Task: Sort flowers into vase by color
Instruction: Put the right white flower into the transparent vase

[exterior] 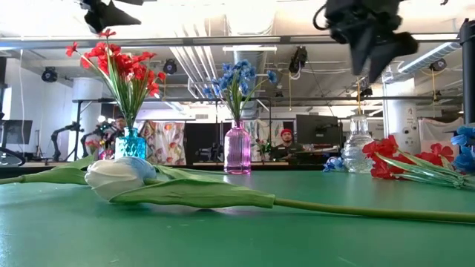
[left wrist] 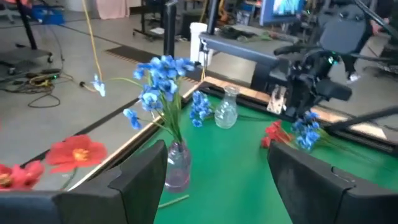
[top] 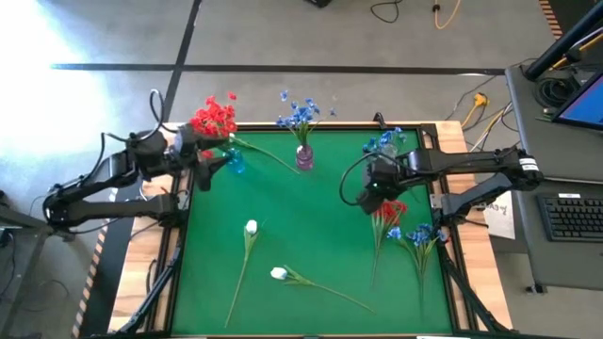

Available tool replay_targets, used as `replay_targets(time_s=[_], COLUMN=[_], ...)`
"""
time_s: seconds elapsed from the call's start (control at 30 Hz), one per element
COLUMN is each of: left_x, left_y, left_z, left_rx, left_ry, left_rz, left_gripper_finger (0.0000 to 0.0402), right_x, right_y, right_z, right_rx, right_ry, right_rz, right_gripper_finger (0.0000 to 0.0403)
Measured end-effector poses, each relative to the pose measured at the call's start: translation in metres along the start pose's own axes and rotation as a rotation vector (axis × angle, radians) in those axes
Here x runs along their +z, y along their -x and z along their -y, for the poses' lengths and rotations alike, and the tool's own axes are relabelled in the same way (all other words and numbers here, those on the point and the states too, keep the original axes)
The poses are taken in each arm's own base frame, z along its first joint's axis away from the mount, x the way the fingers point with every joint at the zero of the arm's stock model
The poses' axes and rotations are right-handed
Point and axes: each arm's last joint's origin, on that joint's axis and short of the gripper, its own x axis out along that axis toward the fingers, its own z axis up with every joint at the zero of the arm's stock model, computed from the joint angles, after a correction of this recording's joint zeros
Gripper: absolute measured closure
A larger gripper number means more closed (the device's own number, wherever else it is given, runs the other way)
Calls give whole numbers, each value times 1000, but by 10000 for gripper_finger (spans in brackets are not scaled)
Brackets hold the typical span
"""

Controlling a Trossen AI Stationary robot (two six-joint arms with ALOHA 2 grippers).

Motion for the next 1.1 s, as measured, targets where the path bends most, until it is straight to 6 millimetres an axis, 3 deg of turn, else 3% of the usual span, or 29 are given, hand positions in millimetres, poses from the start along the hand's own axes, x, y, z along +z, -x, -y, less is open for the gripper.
replay_targets(time_s=[0.2, 0.4, 0.63, 0.97, 1.1], left_x=[1, 2, 7, 9, 8], left_y=[-7, -8, -7, -28, -36], left_z=[6, 10, 17, 30, 37], left_rx=[-37, -64, -118, -166, -192], left_ry=[-12, -27, -33, -52, -54], left_rz=[1, -3, 28, 28, -4], left_gripper_finger=[144, 144, 144, 144, 144], right_x=[-9, -10, -17, -23, -34], right_y=[1, -1, -15, -31, -32], right_z=[13, 16, 19, -3, -15], right_rx=[-134, -161, -153, 2, 66], right_ry=[27, 70, -56, -97, -26], right_rz=[-93, -96, -193, -188, -179], right_gripper_finger=[174, 134, 131, 146, 146])
